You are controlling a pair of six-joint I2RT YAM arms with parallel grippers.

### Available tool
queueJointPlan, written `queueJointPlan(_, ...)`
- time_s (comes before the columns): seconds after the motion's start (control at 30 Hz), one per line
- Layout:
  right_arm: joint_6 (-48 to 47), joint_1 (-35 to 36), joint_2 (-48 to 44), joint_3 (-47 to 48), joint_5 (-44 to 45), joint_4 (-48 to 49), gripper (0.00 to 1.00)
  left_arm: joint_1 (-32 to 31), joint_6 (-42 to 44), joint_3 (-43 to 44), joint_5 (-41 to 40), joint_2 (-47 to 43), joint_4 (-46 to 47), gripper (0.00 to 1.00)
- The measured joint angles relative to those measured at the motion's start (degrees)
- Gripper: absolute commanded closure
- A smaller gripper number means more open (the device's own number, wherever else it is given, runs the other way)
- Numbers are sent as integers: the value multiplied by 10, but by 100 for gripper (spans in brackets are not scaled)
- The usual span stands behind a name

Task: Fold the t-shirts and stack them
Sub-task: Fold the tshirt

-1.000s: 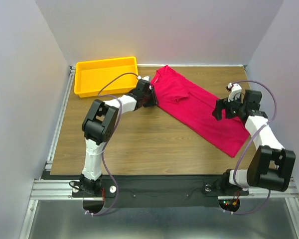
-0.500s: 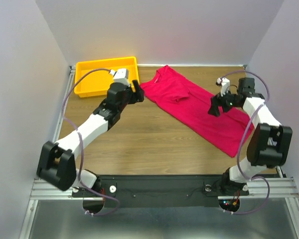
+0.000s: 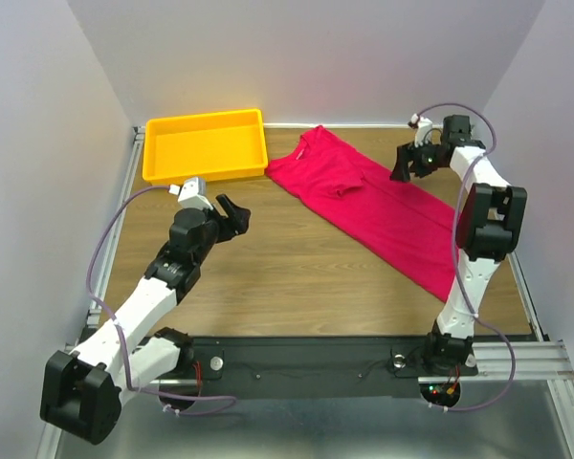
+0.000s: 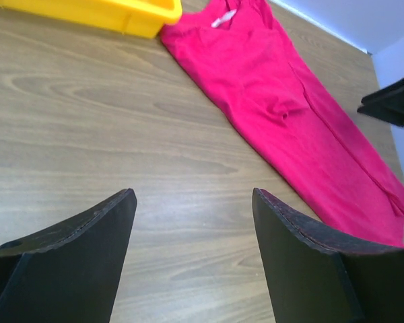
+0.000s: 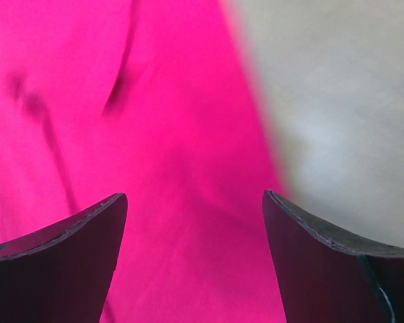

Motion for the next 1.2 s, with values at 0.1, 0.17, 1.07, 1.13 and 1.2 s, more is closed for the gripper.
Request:
queueJointPlan(0.1,-78,11,-80,-116,3,-27,13,0,-12,-16,22,1,4,20)
queueJointPlan(0.17,-130,31,-160,-207,19,-48,13,0,-19,-25,40,9,8,20)
queueJointPlan(1.07,-239,220,-437,-575,305,-51,39,0,-73,-72,99,0,43,21)
queueJointPlan(1.13,-236,226,-437,-575,311,-45,44,0,-73,-72,99,0,43,21)
queueJointPlan(1.2,-235,231,-435,-575,313,-42,48,0,-74,-72,99,0,43,21)
